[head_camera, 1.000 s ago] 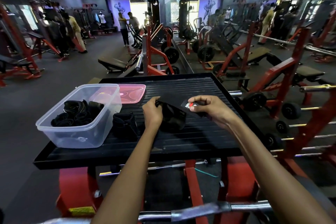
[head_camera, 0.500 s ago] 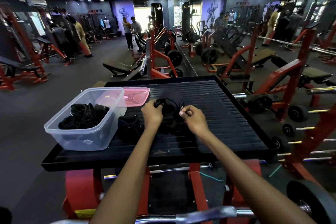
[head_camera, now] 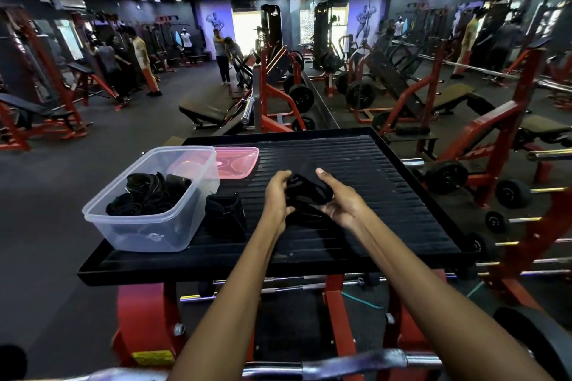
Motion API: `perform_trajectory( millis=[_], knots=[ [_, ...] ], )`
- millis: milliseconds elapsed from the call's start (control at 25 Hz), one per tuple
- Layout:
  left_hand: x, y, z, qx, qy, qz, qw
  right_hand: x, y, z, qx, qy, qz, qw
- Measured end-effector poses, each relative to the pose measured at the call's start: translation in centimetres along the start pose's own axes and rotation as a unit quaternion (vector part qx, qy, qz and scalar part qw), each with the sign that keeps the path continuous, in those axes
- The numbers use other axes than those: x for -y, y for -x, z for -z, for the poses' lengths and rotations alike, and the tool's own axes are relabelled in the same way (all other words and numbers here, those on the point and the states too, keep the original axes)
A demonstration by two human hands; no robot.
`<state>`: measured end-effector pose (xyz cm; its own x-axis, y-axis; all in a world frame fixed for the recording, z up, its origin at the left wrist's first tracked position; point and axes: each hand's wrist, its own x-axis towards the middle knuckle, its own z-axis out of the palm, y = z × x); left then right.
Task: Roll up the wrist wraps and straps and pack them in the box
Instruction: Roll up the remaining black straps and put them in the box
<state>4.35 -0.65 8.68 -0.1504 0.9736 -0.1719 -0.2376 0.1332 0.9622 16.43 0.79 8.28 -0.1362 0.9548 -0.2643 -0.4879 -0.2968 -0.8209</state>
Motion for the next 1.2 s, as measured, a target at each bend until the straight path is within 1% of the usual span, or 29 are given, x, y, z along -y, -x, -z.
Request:
perform_trajectory(
  millis=[80,120,160,240,280,360,400,440,480,560,640,680,760,800,880,920,1040,1120,1200],
  knots=[
    [-0.6,-0.3,0.3,0.031,0.003,0.055,0.998,0.6,0.3,-0.1,0.040,0.142,0.003,0.989],
    [-0.8,-0.4,0.4,0.031,0.000,0.061,0.998,1.0,0.5,0.1,0.042,0.197,0.011,0.980],
    [-0.9,-0.6,0.5,0.020,0.018,0.062,0.998,1.4,0.4,0.4,0.019,0.218,0.018,0.976],
    [-1.1,-1.0,0.9,0.003,0.100,0.069,0.993,1.6,-0.2,1.6,-0.055,0.187,0.018,0.981],
    [-1.2,-1.1,1.0,-0.004,0.138,0.075,0.988,1.4,-0.3,2.2,-0.075,0.155,-0.006,0.985],
    [-1.3,-1.3,1.1,0.006,0.180,0.076,0.981,0.1,-0.2,2.6,-0.069,0.130,-0.067,0.987],
    [-1.4,-1.2,1.0,0.016,0.188,0.074,0.979,-0.8,-0.3,2.5,-0.063,0.152,-0.076,0.983],
    [-1.6,-1.0,0.9,0.027,0.193,0.073,0.978,-1.5,-0.5,2.4,-0.059,0.184,-0.057,0.979],
    [-1.8,-0.9,0.8,0.033,0.203,0.076,0.976,-2.1,-0.8,2.2,-0.058,0.204,-0.011,0.977],
    [-2.1,-1.0,0.8,0.043,0.229,0.082,0.969,-2.5,-1.1,1.9,-0.045,0.192,0.090,0.976],
    [-2.4,-1.2,0.9,0.040,0.205,0.094,0.973,-2.4,-1.1,1.7,-0.027,0.134,0.129,0.982],
    [-2.3,-1.3,0.8,0.040,0.183,0.091,0.978,-2.4,-1.3,1.7,-0.032,0.122,0.135,0.983],
    [-2.1,-1.6,0.6,0.035,0.166,0.070,0.983,-2.0,-1.5,1.9,-0.052,0.164,0.138,0.975],
    [-2.1,-1.7,0.4,0.029,0.168,0.064,0.983,-2.1,-1.6,2.1,-0.049,0.190,0.134,0.971],
    [-1.8,-2.1,0.7,0.016,0.178,0.059,0.982,-2.3,-1.5,2.3,-0.017,0.225,0.110,0.968],
    [-1.6,-2.1,0.9,0.018,0.168,0.055,0.984,-2.5,-1.5,2.5,-0.003,0.220,0.097,0.971],
    [-0.1,-2.9,1.5,0.007,0.095,0.028,0.995,-2.7,-1.5,3.0,0.051,0.118,0.084,0.988],
    [1.1,-3.5,1.8,-0.043,0.048,-0.001,0.998,-2.5,-1.7,3.4,0.082,0.088,0.077,0.990],
    [2.2,-3.8,1.8,-0.105,0.000,-0.009,0.994,-2.9,-1.9,3.5,0.106,0.103,0.076,0.986]
  ],
)
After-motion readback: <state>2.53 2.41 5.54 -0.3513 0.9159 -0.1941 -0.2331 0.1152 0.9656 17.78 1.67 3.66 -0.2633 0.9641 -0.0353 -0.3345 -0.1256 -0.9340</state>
